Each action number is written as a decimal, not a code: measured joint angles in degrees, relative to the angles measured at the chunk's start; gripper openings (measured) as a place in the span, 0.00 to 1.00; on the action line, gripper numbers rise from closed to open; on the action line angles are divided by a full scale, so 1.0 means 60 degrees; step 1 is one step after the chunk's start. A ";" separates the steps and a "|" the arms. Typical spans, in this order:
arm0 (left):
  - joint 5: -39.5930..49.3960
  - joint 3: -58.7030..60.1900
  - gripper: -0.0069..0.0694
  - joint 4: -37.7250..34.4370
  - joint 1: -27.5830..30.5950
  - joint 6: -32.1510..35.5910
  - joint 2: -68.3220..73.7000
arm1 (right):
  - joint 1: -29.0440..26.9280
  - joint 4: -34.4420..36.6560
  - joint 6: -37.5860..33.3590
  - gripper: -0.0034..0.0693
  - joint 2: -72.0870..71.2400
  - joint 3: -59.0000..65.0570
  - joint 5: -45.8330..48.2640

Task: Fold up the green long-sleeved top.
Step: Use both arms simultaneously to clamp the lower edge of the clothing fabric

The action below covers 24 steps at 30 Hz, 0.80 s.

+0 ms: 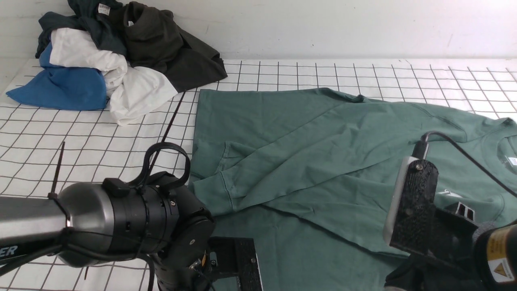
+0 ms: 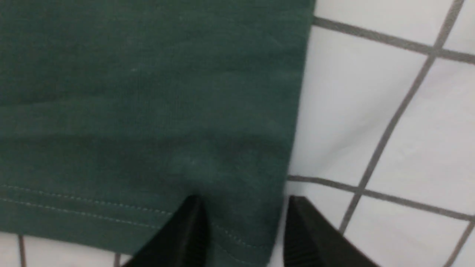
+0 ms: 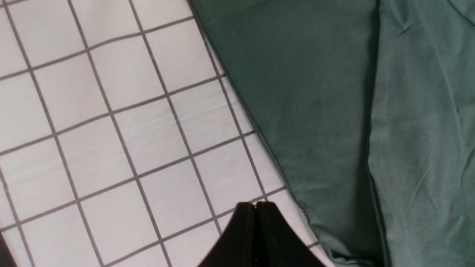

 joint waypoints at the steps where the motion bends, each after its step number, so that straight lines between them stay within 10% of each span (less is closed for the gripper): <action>1: -0.0026 0.0000 0.33 0.0023 -0.0012 -0.0124 -0.0012 | 0.0000 -0.0083 0.0026 0.03 0.0000 0.0000 -0.0009; 4: -0.0072 -0.0057 0.14 0.0194 -0.0012 -0.0735 -0.0126 | 0.0000 -0.0738 0.0541 0.03 0.0000 0.0000 -0.0009; 14: 0.0302 -0.0056 0.09 0.0482 0.0512 -0.1015 -0.2217 | -0.0181 -0.2705 0.1748 0.03 0.0013 0.0023 0.0723; 24: 0.0537 -0.0056 0.09 0.0370 0.1764 -0.1015 -0.3043 | -0.3526 -0.3041 0.1695 0.08 0.1880 0.1427 -0.0201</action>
